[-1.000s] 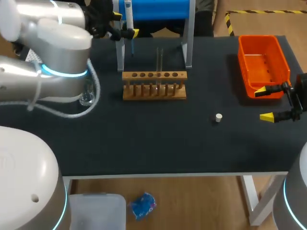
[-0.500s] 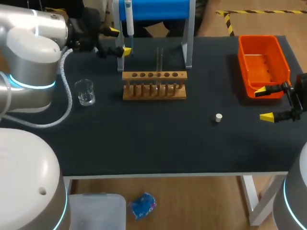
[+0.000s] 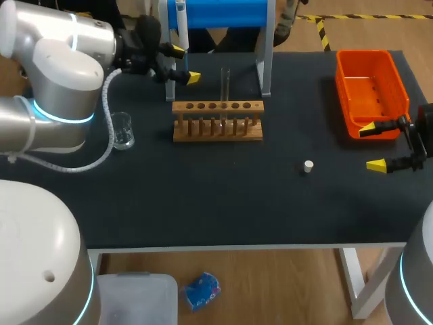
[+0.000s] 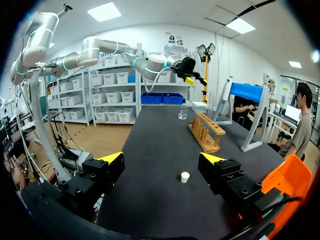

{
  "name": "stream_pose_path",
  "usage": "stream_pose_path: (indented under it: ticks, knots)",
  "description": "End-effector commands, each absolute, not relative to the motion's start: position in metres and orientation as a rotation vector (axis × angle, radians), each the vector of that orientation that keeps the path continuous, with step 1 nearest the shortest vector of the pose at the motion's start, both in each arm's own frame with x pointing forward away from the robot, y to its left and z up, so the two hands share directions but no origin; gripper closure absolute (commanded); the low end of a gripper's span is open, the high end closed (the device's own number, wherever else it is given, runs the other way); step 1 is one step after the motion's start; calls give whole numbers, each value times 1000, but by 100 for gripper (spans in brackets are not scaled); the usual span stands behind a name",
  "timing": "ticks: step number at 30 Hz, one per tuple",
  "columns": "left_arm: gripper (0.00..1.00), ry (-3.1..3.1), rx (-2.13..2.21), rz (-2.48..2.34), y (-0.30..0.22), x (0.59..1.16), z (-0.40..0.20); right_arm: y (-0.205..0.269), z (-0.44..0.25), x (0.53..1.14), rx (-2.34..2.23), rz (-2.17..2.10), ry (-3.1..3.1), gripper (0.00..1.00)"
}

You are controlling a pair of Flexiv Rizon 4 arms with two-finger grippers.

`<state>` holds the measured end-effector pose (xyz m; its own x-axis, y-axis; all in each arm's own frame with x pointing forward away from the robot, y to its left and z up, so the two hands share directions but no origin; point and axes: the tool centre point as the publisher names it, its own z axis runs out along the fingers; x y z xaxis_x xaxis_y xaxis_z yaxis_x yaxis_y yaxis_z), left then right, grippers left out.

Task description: Invert the test tube, pick up the pipette, mount the tip to pipette, aspirate from beaker and dispense into the tube, eject the tip, return the pipette, and cap with the stopper.

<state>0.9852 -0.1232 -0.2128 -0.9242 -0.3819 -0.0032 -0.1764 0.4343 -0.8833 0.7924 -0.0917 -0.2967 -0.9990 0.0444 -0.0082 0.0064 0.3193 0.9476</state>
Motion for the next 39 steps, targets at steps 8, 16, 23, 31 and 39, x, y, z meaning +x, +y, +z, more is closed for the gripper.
stream_pose_path:
  ticks: [8,16,23,31,39]
  knots:
    - [0,2492,-489,-1489,-126,990,-214,-92,-296,791,49,1809,2526,0]
    - [0,2492,-489,-1489,-126,990,-214,-87,-296,792,45,1712,2553,0]
    - [0,2492,-489,-1489,-126,990,-214,-78,-304,801,107,1572,2579,0]
    - [0,2492,-489,-1489,-126,990,-214,-59,-325,811,218,1430,2637,0]
    - [0,2492,-489,-1489,-126,990,-214,-42,-348,817,357,1351,2633,0]
